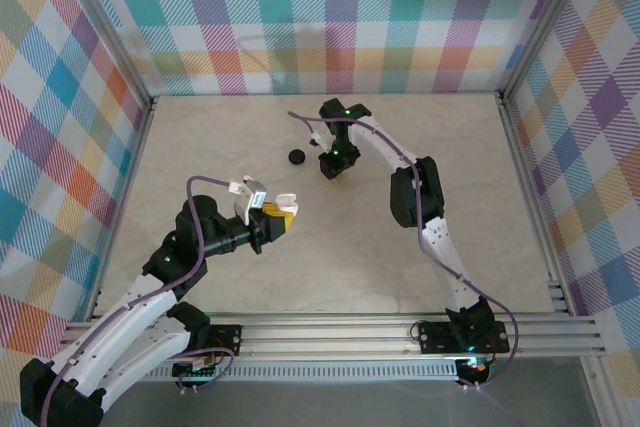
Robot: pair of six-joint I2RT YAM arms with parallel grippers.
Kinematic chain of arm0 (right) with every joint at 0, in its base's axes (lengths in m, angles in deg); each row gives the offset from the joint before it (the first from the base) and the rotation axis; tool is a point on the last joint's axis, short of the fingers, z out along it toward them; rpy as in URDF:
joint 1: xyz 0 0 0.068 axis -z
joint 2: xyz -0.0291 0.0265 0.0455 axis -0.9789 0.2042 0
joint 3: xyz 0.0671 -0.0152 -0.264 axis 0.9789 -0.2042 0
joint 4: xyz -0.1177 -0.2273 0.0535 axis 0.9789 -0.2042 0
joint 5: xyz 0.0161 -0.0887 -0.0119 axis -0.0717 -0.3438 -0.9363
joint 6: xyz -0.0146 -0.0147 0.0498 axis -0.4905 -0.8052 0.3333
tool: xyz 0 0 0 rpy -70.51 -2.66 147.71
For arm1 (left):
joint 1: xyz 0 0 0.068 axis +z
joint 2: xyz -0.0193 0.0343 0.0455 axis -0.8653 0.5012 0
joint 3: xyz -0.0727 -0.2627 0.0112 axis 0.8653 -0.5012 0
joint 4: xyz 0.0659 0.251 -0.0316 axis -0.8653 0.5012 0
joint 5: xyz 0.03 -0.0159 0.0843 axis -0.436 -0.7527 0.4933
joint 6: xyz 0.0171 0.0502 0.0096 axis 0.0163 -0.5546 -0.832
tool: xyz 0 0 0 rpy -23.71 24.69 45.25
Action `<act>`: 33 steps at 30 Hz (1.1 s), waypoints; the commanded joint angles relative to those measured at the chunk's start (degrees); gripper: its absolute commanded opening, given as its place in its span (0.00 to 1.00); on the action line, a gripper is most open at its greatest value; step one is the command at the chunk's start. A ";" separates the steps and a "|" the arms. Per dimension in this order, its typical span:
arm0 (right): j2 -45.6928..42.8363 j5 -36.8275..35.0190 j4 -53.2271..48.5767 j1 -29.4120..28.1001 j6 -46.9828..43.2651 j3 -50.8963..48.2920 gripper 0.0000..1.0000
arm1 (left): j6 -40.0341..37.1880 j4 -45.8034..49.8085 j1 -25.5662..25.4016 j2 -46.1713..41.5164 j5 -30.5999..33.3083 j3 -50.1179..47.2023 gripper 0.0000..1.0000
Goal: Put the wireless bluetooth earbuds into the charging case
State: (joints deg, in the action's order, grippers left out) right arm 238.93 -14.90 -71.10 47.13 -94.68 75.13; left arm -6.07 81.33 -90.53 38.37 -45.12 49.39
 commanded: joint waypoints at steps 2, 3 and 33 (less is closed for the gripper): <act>0.52 2.15 -1.36 -0.11 -0.43 1.85 0.21 | 0.40 -0.41 0.29 -0.76 0.19 -0.31 0.00; 0.45 2.48 -1.56 -0.11 -0.42 1.94 0.20 | 0.40 -0.39 0.29 -0.73 0.19 -0.35 0.00; -50.52 23.47 37.06 0.68 16.19 -51.23 0.01 | -1.66 -5.97 0.29 0.16 0.98 -0.36 0.00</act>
State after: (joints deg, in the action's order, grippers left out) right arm 192.64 3.13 -42.66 47.48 -82.05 28.36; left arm -5.96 76.37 -90.53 38.37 -45.14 47.84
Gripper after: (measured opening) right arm 0.064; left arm 0.190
